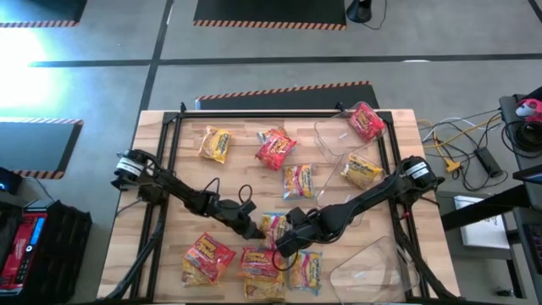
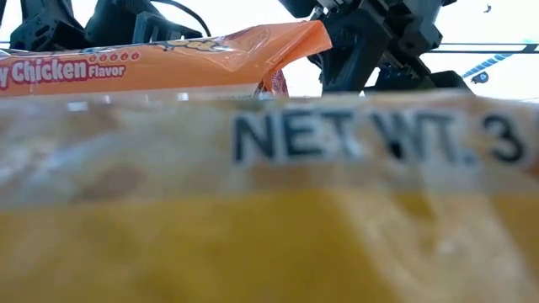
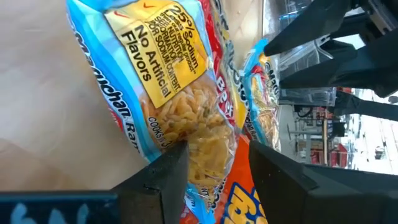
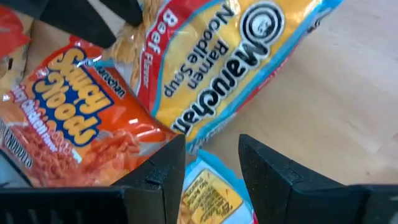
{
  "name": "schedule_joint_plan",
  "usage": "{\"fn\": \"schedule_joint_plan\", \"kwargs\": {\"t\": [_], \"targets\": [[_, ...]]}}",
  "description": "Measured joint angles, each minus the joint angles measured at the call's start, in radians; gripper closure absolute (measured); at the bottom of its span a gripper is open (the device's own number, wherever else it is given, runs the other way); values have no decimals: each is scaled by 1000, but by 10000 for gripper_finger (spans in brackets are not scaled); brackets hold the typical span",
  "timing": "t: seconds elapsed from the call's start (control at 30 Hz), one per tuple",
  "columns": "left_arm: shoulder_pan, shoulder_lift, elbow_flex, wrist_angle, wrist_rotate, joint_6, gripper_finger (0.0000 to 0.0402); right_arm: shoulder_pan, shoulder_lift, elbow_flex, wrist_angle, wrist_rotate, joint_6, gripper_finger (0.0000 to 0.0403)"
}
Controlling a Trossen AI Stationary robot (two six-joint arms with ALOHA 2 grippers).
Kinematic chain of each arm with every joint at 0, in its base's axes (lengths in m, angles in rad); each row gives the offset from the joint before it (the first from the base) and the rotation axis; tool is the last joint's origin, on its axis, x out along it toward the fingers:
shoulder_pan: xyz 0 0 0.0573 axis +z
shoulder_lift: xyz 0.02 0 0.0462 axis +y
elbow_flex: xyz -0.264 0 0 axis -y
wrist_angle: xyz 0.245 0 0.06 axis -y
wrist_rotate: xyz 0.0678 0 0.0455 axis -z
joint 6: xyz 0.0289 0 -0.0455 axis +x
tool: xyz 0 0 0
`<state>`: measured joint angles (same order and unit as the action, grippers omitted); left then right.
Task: Sort Maruchan noodles
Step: Put the blue noodle pack into the bottom transparent bin
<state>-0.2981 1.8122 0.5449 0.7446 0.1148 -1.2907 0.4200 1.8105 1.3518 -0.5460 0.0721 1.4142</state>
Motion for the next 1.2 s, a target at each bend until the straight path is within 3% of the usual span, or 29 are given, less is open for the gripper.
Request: {"fn": "schedule_joint_plan", "kwargs": {"t": [0.63,0.87,1.2], "targets": [[-1,-2,25,-136,-103,-3,249,-20,2,-42,16,92,53,251],[0,-1,83,-275,-115,56,249,-21,2,-100,161,136,71,233],[3,-2,92,-303,-126,75,249,-21,4,-189,310,227,122,231]]}}
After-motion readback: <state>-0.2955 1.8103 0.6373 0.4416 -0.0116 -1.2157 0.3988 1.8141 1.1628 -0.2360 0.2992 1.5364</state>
